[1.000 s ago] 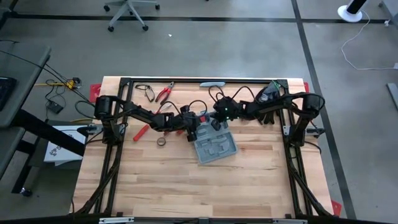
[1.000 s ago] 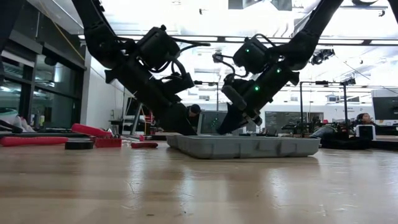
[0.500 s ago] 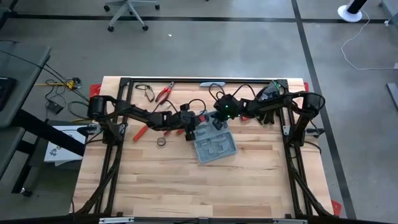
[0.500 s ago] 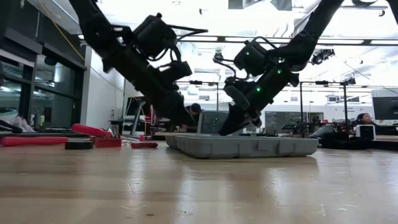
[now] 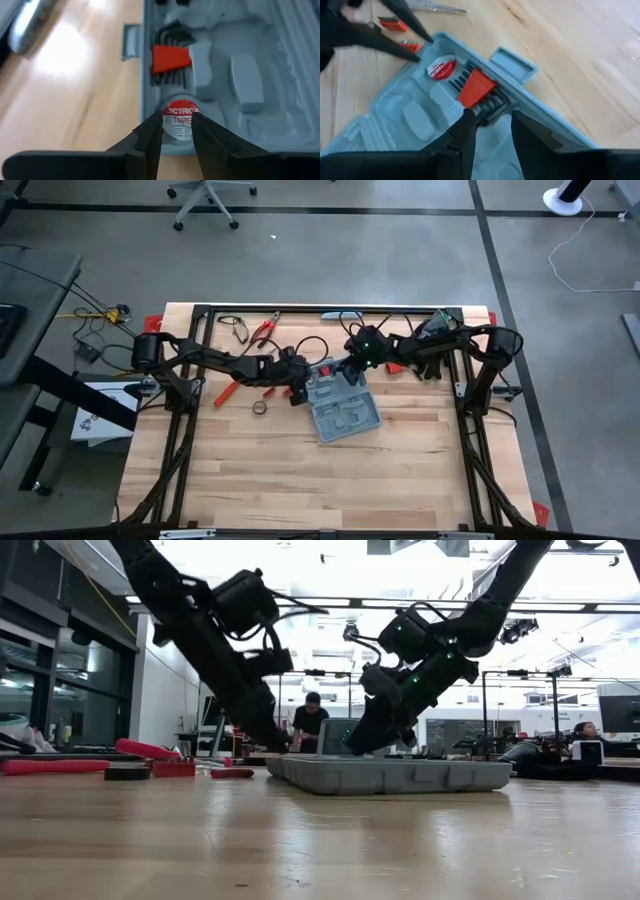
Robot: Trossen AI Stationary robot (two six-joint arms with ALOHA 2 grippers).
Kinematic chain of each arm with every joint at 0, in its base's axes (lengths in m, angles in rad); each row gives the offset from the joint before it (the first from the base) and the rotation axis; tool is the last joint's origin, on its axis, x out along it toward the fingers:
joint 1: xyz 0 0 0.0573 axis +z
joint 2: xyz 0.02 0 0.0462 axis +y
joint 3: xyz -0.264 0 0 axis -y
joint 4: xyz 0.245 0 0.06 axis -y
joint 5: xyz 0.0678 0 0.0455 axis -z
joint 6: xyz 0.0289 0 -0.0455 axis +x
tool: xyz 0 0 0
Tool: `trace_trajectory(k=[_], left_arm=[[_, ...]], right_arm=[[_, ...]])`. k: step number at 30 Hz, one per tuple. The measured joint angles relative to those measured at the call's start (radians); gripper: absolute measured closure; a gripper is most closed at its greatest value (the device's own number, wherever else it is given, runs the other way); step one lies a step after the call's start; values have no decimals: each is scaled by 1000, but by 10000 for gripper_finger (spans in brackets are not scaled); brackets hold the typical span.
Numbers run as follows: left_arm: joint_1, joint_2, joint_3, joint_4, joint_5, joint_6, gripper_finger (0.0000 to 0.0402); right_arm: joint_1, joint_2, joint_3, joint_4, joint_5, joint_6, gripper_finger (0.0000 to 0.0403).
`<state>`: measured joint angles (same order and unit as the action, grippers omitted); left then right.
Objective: Prefit tool cases
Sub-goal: Remove the orange hex key set from the gray tool case
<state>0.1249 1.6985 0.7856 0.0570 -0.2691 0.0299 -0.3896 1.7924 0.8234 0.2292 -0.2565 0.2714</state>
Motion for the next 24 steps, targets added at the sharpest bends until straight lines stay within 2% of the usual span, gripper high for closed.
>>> trace_trajectory(k=[8,15,24], left_arm=[[28,92,4,114,1,2,303],[39,101,2,162,23,4,303],[50,126,1,229,65,0,303]], right_arm=[[-16,0,94,-181,-27,-40,284],[-16,0,171,-371,18,-91,284],[-18,0,172,-390,18,-80,284]])
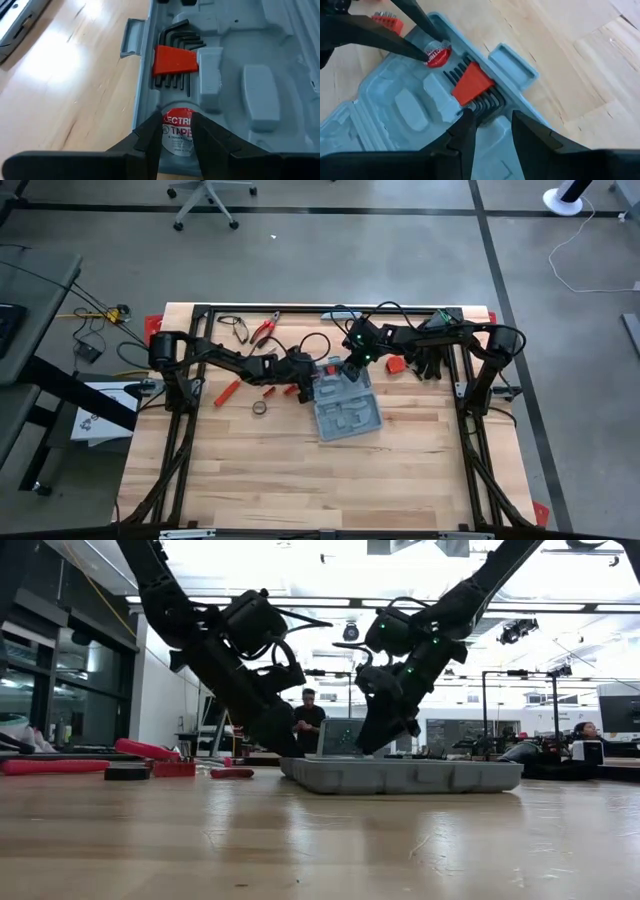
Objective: Prefit tool cases
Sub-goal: Remove the orange hex key set from the gray tool case
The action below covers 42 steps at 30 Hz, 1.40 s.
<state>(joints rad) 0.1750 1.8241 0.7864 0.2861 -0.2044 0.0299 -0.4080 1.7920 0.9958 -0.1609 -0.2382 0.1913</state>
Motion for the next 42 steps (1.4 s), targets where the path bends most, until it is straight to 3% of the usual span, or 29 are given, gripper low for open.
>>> trace_trajectory(k=[4,11,24,42], left_arm=[[6,40,2,83,45,-5,303],[8,50,4,88,39,-14,303],[6,64,24,67,46,-18,303],[30,115,23,125,80,-14,303]], right_arm=[[0,0,0,-22,0,9,284],[0,5,-3,-84,-1,2,284],[-3,88,-1,14,-32,17,284],[0,93,-4,69,-185,-10,284]])
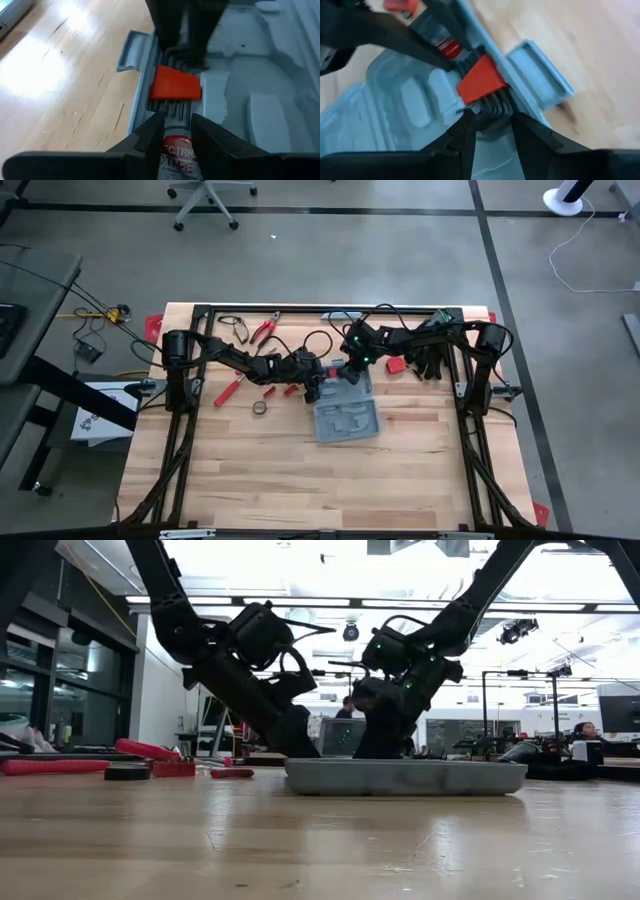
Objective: Prefit tool cases
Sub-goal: Remove the orange hex key set from the gray tool case
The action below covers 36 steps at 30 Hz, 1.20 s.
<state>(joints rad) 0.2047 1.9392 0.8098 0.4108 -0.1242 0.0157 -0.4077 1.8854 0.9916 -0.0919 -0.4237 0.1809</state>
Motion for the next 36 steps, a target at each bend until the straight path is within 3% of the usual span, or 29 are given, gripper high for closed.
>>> trace_trajectory(k=[17,22,24,30,36], left_arm=[[0,0,-1,-1,-8,-4,303],[4,4,2,12,-25,-8,303],[4,3,1,12,-28,-9,303],[3,3,1,10,-24,-2,303],[-1,2,0,11,-20,14,303]], right_arm=[[2,1,0,26,-72,-1,284],[15,-2,6,135,-266,23,284],[20,0,4,181,-297,49,284],[18,-1,3,151,-278,47,284],[10,-1,3,97,-129,19,284]])
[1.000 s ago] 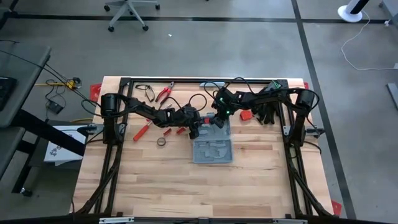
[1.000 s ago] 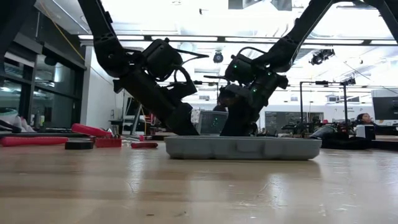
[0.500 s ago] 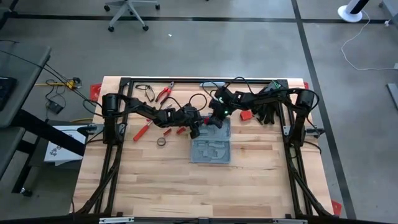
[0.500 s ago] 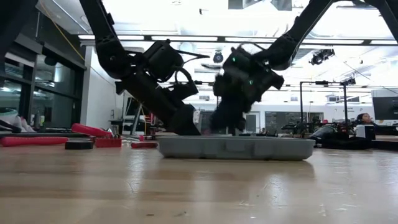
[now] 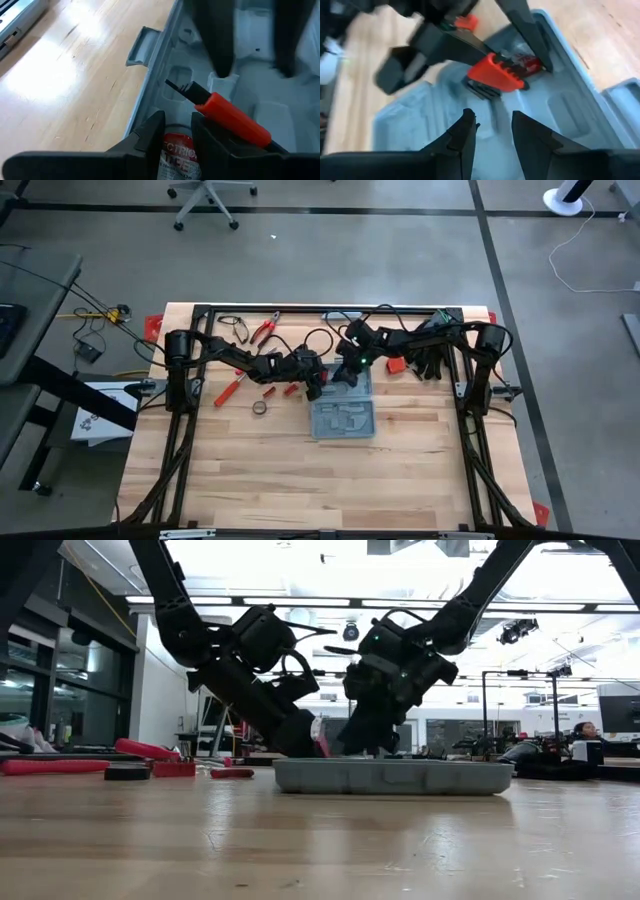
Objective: Prefit tool cases
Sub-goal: Remove the orange hex key set from the gray tool case
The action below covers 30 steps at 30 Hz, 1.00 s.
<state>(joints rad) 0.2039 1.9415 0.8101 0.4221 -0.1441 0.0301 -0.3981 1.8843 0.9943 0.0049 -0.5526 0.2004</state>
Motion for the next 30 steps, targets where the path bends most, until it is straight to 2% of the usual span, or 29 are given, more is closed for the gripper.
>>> trace_trajectory(k=[11,22,30], left_arm=[[-11,0,-2,43,57,25,303],[-26,-19,-3,37,61,42,303],[-29,-33,12,33,58,40,303]], right_arm=[[3,0,0,7,56,5,284],[43,0,-1,25,84,21,284],[81,0,-1,125,215,87,284]])
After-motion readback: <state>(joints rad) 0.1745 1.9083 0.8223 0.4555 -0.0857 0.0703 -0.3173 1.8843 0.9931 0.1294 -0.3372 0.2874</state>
